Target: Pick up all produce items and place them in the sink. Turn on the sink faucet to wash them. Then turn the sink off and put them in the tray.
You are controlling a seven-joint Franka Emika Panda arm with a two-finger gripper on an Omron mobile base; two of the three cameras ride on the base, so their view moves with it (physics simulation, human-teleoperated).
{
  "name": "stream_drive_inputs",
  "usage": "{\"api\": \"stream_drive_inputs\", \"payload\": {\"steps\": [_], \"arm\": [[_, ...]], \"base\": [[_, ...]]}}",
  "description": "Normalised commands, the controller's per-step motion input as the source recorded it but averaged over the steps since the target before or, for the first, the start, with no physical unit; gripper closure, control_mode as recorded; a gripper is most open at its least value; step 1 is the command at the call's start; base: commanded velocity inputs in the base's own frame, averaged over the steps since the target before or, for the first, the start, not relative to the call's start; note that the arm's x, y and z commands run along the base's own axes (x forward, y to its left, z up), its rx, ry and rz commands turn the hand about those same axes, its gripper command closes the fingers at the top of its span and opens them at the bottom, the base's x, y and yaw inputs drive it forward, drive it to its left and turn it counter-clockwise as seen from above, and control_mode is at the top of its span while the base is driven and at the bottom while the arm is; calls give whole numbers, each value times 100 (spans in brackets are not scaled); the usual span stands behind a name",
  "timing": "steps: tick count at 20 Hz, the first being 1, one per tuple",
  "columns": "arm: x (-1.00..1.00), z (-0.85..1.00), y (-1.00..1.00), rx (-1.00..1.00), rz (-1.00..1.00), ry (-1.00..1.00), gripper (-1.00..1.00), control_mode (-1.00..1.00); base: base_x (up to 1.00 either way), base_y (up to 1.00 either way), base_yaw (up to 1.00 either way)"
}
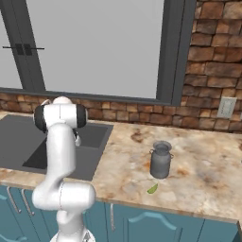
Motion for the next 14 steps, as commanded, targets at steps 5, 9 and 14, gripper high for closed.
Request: {"api": "stream_drive_inputs", "payload": {"steps": [5,9,14], "arm": [[0,-61,11,0,-2,0,100,-100],[3,-54,0,0,-3,0,100,-100],[10,-43,0,0,-4,0,-100,-100]], "base": [[0,0,0],[0,0,0],[0,0,0]]}}
